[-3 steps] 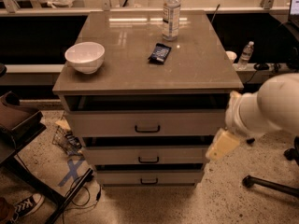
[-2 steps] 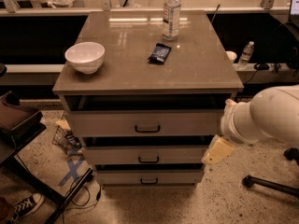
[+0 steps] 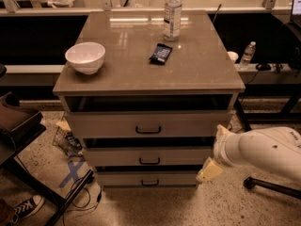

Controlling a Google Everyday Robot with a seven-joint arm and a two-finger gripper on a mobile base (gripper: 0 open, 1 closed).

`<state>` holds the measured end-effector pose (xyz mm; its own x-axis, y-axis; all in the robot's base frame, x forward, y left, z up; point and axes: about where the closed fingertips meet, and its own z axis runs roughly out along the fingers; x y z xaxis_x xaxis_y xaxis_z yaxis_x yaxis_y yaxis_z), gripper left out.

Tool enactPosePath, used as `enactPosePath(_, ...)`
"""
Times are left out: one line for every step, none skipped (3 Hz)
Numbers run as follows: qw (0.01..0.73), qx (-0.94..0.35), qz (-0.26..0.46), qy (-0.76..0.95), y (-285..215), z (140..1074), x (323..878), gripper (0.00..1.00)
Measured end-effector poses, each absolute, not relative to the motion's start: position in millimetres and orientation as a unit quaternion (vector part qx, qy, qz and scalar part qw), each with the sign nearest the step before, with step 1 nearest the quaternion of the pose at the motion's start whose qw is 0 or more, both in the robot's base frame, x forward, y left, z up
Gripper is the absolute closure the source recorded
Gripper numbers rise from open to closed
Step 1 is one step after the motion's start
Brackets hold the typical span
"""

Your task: Open middle drawer

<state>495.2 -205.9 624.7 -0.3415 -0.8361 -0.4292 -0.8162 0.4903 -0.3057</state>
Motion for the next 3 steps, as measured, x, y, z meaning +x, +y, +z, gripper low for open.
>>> enactPosePath(0.296, -0.520, -0.007, 0.801, -199.0, 571.2, 516.8, 0.00)
enactPosePath(0.296, -0.520, -0.007, 0.801, -199.0, 571.2, 516.8, 0.00)
enactPosePath(0.291, -0.531, -0.014, 0.796, -191.7, 557.1, 515.0, 0.00)
